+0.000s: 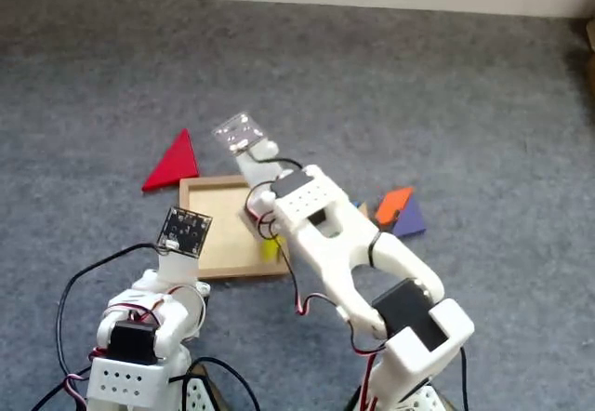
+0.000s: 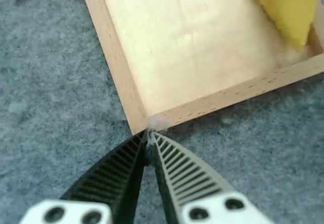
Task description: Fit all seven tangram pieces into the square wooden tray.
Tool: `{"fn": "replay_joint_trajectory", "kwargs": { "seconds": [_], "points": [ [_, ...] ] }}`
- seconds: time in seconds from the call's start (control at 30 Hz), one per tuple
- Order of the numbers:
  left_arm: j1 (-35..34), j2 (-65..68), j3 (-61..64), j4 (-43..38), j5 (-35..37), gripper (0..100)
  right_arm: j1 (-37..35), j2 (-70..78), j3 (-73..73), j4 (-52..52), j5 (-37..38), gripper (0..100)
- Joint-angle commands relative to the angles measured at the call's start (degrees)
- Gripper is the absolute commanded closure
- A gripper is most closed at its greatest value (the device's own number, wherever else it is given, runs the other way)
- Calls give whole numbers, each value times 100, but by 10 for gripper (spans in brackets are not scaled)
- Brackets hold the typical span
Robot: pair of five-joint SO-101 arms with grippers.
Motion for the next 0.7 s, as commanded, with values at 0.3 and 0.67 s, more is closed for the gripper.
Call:
{"fn": "replay_joint_trajectory", "kwargs": {
  "seconds": [0.3,0.67],
  "points": [
    [75,-277,119,35,35,994,-233,-585,-145,910,70,983],
    [75,-277,119,35,35,994,778,-2079,207,927,79,983]
  ]
}}
